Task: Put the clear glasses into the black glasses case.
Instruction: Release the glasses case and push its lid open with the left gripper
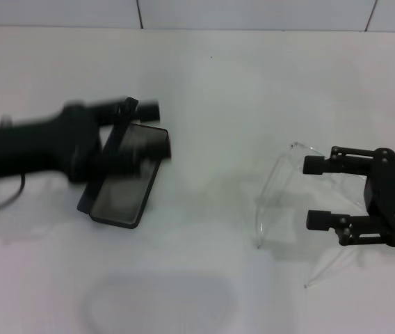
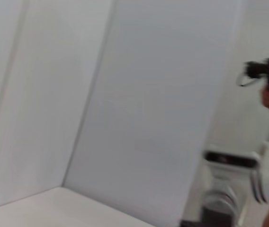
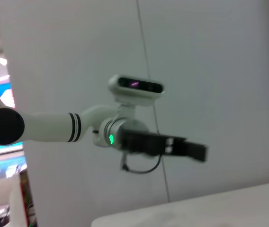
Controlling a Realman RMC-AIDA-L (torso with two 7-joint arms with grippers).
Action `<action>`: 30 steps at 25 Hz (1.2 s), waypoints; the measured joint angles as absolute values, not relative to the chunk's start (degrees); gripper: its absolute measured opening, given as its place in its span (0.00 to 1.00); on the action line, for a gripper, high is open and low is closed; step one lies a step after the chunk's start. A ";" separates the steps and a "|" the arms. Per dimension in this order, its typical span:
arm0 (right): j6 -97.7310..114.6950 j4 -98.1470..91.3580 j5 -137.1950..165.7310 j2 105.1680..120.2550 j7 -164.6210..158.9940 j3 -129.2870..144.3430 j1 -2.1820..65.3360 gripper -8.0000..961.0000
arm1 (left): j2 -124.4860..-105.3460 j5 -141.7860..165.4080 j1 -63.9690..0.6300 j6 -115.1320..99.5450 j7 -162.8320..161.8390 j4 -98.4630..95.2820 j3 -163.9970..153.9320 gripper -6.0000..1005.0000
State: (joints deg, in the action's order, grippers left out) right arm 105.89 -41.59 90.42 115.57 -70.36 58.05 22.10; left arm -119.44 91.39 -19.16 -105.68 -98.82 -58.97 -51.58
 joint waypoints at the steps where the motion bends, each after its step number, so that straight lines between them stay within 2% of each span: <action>1: 105.89 -41.59 90.05 115.52 -70.23 57.99 21.90 0.78 | -119.34 92.27 -20.03 -104.04 -103.37 -61.04 -51.48 0.74; 6: 105.92 -41.51 89.74 115.48 -70.08 57.35 21.56 0.78 | -118.80 104.36 -25.29 -97.07 -124.60 -74.26 -51.72 0.74; 11: 105.33 -40.51 89.73 115.54 -69.98 57.21 21.48 0.78 | -119.25 126.00 -32.25 -96.64 -147.01 -85.10 -55.67 0.70; 16: 104.67 -40.01 89.72 115.58 -69.49 57.02 21.43 0.78 | -117.91 139.90 -36.29 -96.98 -159.98 -89.93 -67.26 0.68; 22: 104.36 -38.60 89.69 115.66 -68.82 57.03 22.30 0.78 | -119.54 153.98 -38.70 -97.00 -164.12 -88.81 -76.84 0.68; 30: 103.89 -36.89 87.97 115.59 -67.71 57.04 22.49 0.78 | -119.65 155.39 -39.59 -95.25 -165.12 -84.87 -78.30 0.68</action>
State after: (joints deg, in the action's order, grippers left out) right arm 103.89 -36.89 87.97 115.59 -67.71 57.04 22.49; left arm -119.65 155.39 -39.59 -95.25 -165.12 -84.87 -78.30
